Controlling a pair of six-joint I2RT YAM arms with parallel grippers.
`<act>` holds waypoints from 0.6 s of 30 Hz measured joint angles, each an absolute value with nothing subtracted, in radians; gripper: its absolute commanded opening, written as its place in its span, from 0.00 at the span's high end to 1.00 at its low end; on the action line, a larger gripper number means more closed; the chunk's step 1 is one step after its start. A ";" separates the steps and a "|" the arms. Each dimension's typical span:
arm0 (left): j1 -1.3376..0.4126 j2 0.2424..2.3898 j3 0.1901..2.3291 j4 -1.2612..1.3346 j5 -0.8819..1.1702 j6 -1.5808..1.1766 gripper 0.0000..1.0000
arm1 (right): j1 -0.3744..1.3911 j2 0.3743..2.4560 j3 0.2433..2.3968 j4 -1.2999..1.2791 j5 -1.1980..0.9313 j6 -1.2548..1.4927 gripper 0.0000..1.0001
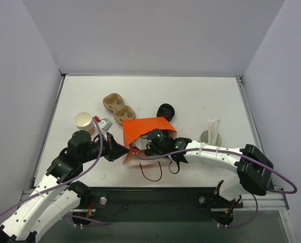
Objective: Pack the takeout coffee
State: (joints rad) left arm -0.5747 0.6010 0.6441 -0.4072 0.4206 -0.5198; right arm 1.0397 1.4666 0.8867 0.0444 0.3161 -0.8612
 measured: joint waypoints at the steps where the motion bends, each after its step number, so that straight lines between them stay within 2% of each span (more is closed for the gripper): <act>1: -0.574 0.602 0.644 -0.407 0.420 -0.520 1.00 | 1.039 1.469 0.886 0.050 0.316 -0.861 0.52; 8: -0.574 0.606 0.644 -0.407 0.418 -0.520 1.00 | 1.029 1.480 0.884 0.070 0.314 -0.854 0.48; 18: -0.574 0.606 0.644 -0.408 0.415 -0.521 1.00 | 1.027 1.494 0.884 0.095 0.324 -0.839 0.25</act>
State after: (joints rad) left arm -0.5739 0.6060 0.6441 -0.4080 0.4149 -0.5205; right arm 1.0271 1.4940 0.8837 0.0952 0.3244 -0.8394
